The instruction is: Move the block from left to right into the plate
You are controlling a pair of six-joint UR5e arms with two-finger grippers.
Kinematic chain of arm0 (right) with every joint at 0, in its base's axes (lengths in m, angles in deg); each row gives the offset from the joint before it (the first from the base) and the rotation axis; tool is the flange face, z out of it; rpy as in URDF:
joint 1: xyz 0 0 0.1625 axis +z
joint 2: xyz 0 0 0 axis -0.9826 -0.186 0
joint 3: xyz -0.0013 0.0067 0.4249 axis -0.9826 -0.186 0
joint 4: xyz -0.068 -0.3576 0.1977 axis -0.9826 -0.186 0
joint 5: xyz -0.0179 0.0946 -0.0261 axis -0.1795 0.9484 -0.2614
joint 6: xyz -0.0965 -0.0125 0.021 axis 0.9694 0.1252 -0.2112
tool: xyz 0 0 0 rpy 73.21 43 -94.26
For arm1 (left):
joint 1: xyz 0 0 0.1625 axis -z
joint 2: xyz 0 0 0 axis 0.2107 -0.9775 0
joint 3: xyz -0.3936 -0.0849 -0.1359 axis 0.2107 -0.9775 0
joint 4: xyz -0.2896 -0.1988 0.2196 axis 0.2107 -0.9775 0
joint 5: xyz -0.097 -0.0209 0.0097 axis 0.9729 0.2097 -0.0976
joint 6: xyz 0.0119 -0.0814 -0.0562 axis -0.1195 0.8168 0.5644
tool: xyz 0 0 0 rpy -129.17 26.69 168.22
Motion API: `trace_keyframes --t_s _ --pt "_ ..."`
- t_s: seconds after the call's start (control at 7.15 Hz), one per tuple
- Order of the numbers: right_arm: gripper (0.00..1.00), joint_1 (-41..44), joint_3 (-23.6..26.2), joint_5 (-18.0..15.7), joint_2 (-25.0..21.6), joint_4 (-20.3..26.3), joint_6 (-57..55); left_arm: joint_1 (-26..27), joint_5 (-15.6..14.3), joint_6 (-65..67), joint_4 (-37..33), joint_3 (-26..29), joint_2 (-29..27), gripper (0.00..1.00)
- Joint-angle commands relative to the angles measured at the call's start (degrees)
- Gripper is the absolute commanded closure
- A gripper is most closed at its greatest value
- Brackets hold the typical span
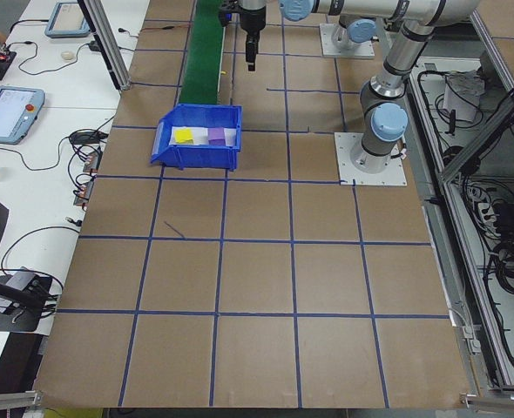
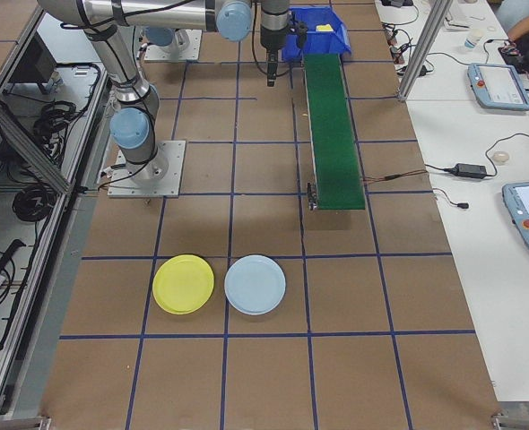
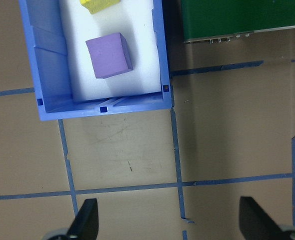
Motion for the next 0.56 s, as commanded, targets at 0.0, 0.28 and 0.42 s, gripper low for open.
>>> trace_keyframes --t_s 0.0,0.28,0.42 --pt "0.0 -0.2 0.2 0.0 -0.1 0.6 0.1 -3.1 1.5 -1.4 9.0 0.0 -8.9 0.0" --pt "0.0 -0.3 0.2 0.0 -0.1 0.5 0.1 -6.3 2.1 -3.5 17.6 0.5 -17.6 0.0" --pt "0.0 -0.3 0.2 -0.1 -0.1 0.5 0.1 -8.6 2.1 -4.4 19.8 0.4 -20.2 0.0"
